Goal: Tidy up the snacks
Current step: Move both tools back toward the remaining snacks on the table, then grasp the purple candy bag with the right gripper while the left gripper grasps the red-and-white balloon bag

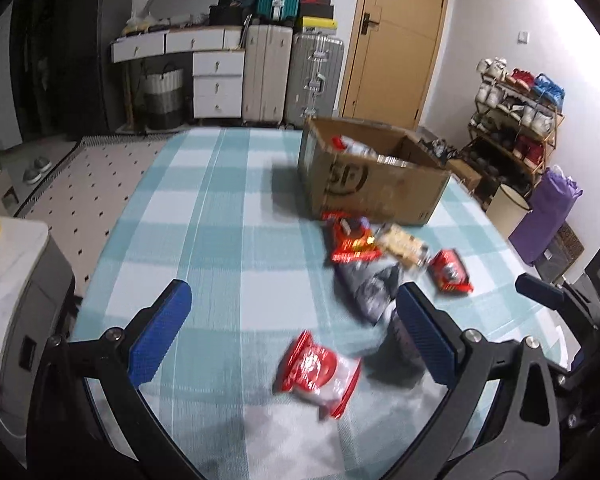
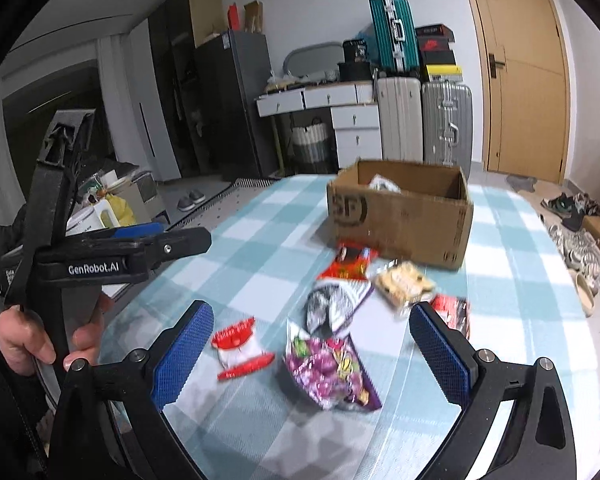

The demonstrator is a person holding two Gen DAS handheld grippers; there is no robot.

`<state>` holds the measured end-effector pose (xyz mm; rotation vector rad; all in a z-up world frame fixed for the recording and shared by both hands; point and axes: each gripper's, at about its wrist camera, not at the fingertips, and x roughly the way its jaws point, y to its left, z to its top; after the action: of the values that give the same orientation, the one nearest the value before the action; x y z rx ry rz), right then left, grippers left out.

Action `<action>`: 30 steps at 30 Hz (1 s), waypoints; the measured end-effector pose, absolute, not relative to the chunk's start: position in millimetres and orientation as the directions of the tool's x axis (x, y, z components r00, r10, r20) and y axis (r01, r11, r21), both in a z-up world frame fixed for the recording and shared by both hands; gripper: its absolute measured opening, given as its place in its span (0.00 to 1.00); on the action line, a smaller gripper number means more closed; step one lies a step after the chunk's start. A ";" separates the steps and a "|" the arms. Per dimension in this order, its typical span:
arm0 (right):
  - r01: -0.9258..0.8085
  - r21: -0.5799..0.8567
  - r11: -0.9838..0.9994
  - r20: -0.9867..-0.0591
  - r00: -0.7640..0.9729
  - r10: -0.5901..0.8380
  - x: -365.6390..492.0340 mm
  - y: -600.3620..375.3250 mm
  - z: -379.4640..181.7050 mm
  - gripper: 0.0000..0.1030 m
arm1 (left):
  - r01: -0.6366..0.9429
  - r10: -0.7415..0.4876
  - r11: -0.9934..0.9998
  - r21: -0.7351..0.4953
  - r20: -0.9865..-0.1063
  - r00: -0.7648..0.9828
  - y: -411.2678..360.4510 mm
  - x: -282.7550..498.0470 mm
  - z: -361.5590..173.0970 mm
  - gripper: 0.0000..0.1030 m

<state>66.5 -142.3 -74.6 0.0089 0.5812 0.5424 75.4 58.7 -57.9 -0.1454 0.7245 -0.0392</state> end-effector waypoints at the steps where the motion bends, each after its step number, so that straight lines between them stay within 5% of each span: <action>1: -0.482 0.160 0.862 -0.527 0.697 0.487 67.4 -142.1 -79.7 0.97 | -0.023 -0.085 0.988 -0.152 -0.665 0.742 60.3 76.0 -64.8 0.99; 22: -0.463 0.218 0.859 -0.633 0.602 0.486 104.7 -128.1 -157.0 0.96 | -0.020 -0.126 0.984 -0.178 -0.766 0.631 56.7 85.3 -151.1 0.99; 24: -0.457 0.235 0.858 -0.647 0.585 0.489 108.6 -127.9 -160.4 0.84 | -0.019 -0.129 0.983 -0.181 -0.768 0.627 58.4 84.5 -151.2 0.99; 26: -0.463 0.248 0.851 -0.661 0.561 0.498 113.0 -126.3 -165.6 0.54 | -0.019 -0.132 0.983 -0.184 -0.771 0.623 59.5 84.8 -153.2 0.99; 30: -0.484 0.263 0.834 -0.655 0.545 0.523 113.9 -127.1 -167.0 0.46 | -0.020 -0.143 0.981 -0.194 -0.783 0.606 60.3 86.7 -158.8 0.99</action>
<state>113.9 -127.1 -167.0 0.0530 0.7943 0.5976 86.7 60.3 -158.8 -0.1909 0.9186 -0.0715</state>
